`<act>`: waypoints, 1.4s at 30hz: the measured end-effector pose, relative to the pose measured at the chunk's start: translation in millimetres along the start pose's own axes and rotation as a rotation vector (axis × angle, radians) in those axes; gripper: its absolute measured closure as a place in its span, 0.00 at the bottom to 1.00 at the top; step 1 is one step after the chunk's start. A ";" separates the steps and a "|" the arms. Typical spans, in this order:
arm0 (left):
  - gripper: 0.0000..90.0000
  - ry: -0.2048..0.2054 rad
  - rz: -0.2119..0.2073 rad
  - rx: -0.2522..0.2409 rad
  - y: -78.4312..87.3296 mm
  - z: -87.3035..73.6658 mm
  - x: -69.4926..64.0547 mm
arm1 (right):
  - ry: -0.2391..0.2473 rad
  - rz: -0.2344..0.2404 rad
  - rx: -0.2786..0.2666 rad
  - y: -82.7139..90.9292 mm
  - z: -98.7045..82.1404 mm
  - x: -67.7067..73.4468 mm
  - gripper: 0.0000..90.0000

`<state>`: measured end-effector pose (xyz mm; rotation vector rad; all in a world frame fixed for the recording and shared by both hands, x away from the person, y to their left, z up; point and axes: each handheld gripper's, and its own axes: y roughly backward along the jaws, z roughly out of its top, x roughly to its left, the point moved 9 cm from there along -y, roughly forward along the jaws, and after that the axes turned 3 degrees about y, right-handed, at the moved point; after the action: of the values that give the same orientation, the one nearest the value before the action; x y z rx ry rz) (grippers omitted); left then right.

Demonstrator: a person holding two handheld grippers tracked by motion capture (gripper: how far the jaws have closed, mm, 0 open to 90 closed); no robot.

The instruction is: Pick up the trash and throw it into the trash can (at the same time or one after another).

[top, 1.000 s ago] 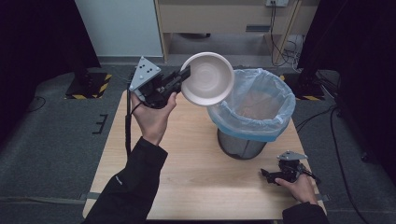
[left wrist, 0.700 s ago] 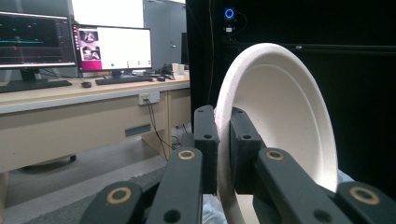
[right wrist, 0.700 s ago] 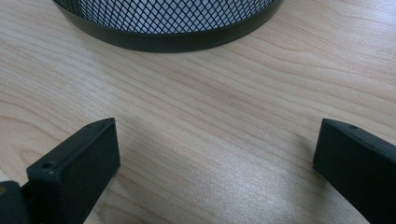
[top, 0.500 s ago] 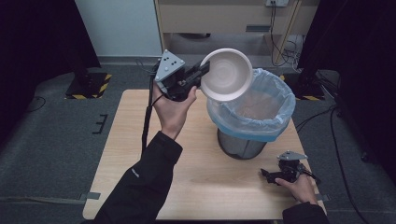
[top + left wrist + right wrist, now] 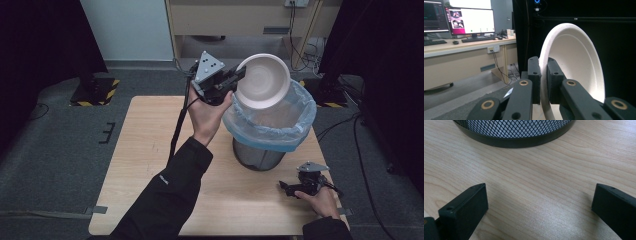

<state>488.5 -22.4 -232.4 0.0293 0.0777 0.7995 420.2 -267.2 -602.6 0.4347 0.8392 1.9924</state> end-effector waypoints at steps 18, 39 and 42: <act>0.93 -0.028 -0.002 0.103 -50.6 -32.3 -16.1 | 0.003 0.001 0.000 0.0 0.0 0.1 0.01; 0.69 0.021 -0.085 0.140 -37.6 -57.3 -13.4 | 0.006 0.005 0.000 0.0 -0.1 0.5 0.01; 0.63 0.018 -0.076 0.130 -18.8 -59.0 -7.6 | 0.006 0.005 0.000 0.0 0.0 0.5 0.01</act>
<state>491.9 -41.2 -291.8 0.1414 0.1474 0.7183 419.9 -266.8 -602.7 0.4309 0.8429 1.9991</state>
